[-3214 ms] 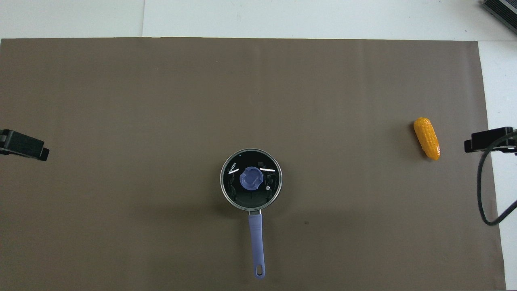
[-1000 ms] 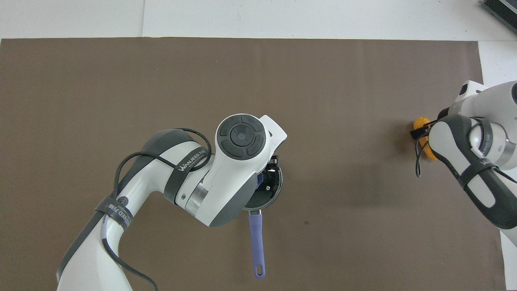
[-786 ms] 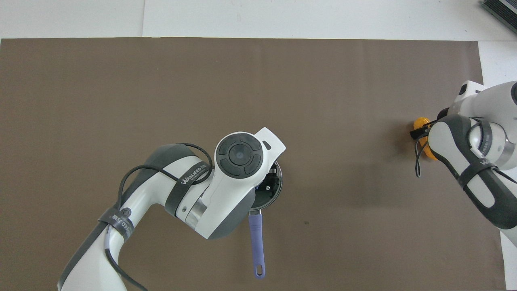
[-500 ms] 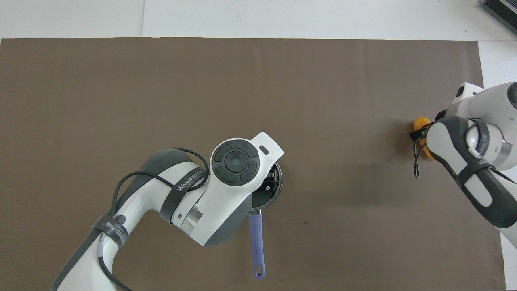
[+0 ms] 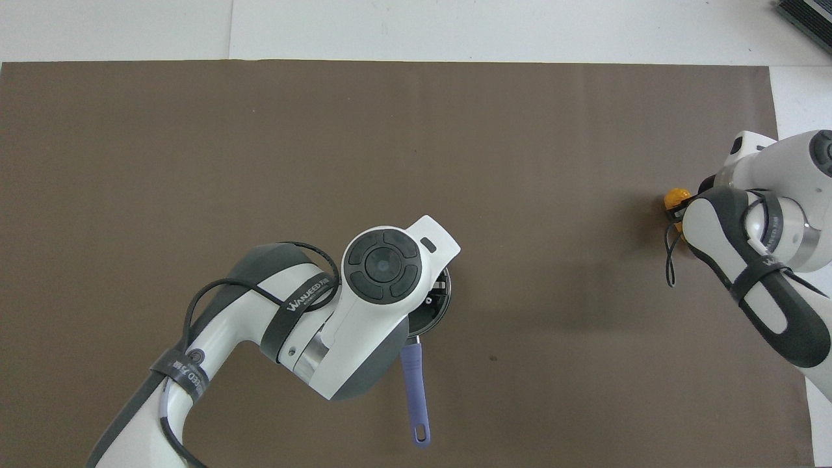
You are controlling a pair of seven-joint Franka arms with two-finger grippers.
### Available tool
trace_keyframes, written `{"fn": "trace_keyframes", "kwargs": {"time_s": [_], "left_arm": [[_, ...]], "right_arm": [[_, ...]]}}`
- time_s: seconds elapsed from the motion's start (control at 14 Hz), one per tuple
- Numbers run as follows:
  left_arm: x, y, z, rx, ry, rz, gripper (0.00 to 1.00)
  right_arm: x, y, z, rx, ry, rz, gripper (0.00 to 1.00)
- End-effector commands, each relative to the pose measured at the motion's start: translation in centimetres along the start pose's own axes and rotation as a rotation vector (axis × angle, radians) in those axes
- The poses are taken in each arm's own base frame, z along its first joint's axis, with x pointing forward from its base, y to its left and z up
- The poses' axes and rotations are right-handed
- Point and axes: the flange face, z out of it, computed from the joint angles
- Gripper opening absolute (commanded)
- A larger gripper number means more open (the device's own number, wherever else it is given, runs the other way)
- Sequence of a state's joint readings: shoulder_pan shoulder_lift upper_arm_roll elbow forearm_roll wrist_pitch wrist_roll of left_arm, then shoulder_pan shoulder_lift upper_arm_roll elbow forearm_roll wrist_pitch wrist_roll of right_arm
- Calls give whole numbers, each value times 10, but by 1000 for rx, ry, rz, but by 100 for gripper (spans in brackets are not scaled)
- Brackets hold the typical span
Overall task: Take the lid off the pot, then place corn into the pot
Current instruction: 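Grasp the purple lid knob with the left gripper while the right gripper grasps the corn, then lift the glass lid off the pot with the left gripper and set it aside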
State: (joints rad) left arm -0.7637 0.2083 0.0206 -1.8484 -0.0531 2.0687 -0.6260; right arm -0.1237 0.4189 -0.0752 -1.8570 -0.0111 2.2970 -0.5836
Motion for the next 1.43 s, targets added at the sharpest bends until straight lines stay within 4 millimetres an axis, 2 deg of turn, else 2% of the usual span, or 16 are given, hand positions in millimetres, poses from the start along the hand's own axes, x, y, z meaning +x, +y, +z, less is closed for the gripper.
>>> {"fn": "trace_keyframes", "kwargs": {"time_s": [0.0, 0.14, 0.21, 0.36, 0.57, 0.79, 1.07, 1.36], "left_arm": [[-9, -4, -1, 0, 2, -8, 67], [-9, -4, -4, 15, -19, -9, 30], [-6, 0, -11, 17, -21, -7, 13], [6, 1, -30, 26, -35, -16, 1], [19, -8, -72, 7, -10, -33, 0], [40, -67, -117, -5, 1, -95, 0], [66, -155, -135, 1, -29, -94, 0], [80, -235, -150, -17, -43, -88, 0]], "right_arm": [[2, 5, -17, -7, 8, -23, 0], [5, 5, -40, -4, 27, 2, 0], [6, 2, -53, -8, 37, 25, 0], [7, -8, -84, -6, 49, 57, 0], [9, -35, -133, 0, 56, 95, 0], [16, -63, -168, 16, 39, 151, 0], [34, -121, -201, 6, 39, 208, 0], [51, -184, -211, 11, 34, 297, 0]]}}
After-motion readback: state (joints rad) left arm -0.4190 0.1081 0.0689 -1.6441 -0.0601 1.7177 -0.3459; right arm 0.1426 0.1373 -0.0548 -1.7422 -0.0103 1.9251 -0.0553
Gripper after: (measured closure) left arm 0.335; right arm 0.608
